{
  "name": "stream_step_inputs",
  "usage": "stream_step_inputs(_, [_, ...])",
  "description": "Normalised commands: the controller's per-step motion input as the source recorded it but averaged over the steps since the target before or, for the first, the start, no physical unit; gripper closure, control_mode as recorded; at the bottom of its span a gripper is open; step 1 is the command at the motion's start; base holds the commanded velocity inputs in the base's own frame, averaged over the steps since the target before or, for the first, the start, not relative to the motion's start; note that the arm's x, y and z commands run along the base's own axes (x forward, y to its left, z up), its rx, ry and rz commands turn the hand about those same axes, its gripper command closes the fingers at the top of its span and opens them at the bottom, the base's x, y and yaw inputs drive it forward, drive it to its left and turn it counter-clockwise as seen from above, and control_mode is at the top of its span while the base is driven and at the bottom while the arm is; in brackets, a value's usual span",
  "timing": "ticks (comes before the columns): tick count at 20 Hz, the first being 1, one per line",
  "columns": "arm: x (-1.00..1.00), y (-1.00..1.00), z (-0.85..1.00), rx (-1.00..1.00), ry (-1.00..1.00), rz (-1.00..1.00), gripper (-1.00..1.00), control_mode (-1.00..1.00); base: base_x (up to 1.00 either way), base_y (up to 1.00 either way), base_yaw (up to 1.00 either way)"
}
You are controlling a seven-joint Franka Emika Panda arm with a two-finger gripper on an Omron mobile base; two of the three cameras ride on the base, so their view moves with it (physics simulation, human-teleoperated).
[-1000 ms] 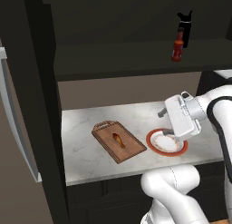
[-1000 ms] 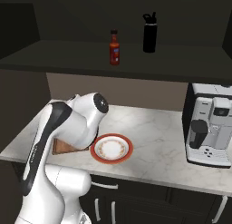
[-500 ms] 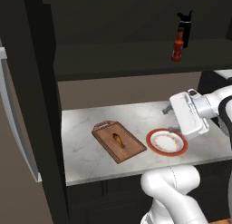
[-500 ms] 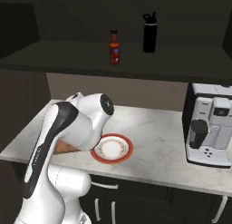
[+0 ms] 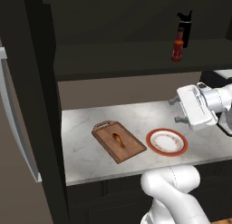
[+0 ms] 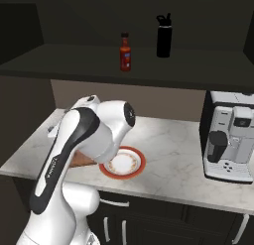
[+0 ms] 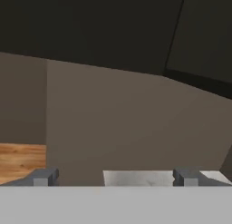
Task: Pick the chicken drumstick from the plate and place it on the cutting board. Then pick the condiment bottle from the cabinet and place it next to the cutting board.
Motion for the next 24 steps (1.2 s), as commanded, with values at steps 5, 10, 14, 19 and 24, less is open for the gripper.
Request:
stream_step_inputs(5, [0.0,-0.1,0.31,0.12,0.0,0.0,-1.0,-1.0,0.0,0.0,0.0])
stream_step_inputs(10, [0.0,-0.06,0.28,0.12,0.0,0.0,-1.0,-1.0,0.0,0.0,0.0])
stream_step_inputs(14, [0.0,-0.04,0.27,0.11,0.0,0.0,-1.0,-1.0,0.0,0.0,0.0])
stream_step_inputs(19, [0.0,-0.02,0.24,0.1,0.0,0.0,-1.0,-1.0,0.0,0.0,0.0])
stream_step_inputs(24, [0.0,-0.01,0.25,0.09,0.0,0.0,-1.0,-1.0,0.0,0.0,0.0])
